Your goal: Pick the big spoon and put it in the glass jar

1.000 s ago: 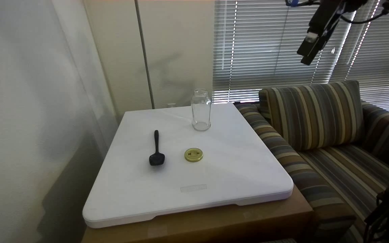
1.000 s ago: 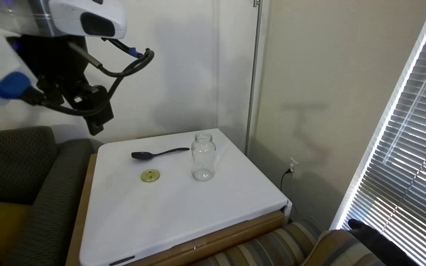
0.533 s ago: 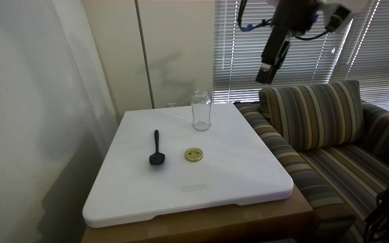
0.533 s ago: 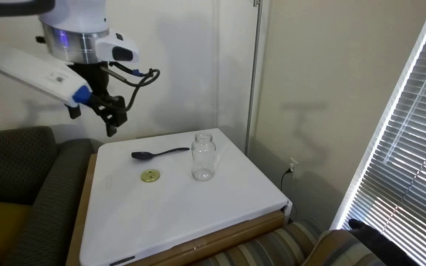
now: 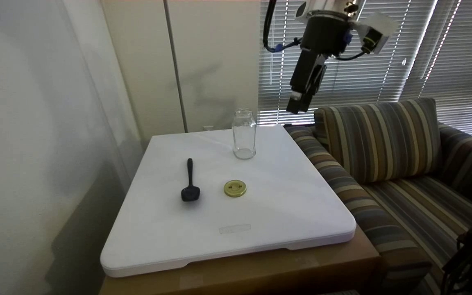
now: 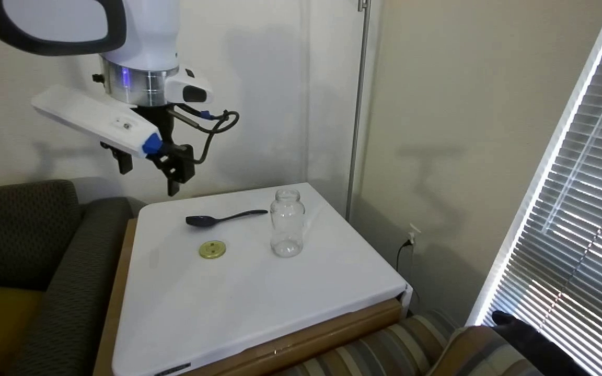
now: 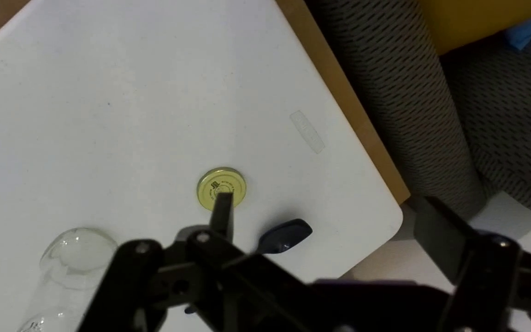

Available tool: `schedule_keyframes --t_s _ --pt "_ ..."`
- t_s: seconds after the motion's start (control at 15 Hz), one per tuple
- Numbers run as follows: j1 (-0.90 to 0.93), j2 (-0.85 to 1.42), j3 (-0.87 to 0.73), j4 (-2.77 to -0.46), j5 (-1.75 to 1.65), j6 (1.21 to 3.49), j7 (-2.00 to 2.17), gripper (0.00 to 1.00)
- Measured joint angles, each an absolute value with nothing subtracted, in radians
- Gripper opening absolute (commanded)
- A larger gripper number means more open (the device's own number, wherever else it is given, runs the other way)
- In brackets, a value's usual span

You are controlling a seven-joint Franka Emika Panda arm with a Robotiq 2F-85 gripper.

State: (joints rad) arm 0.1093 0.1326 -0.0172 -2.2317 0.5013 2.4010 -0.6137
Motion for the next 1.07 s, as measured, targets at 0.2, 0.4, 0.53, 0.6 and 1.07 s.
schedule_keyframes --t_s 0.2,0.4,0.53,0.6,1.07 --pt "0.094 0.141 0.020 -2.230 0.501 2.402 -0.616 1.00" --pt "0.092 0.165 0.069 -2.208 0.524 2.402 -0.662 1.00" --pt "0.091 0.196 0.097 -2.174 0.530 2.402 -0.694 1.00" --pt "0.091 0.214 0.107 -2.155 0.529 2.403 -0.705 1.00" --pt "0.090 0.418 0.144 -1.952 0.479 2.406 -0.608 1.00"
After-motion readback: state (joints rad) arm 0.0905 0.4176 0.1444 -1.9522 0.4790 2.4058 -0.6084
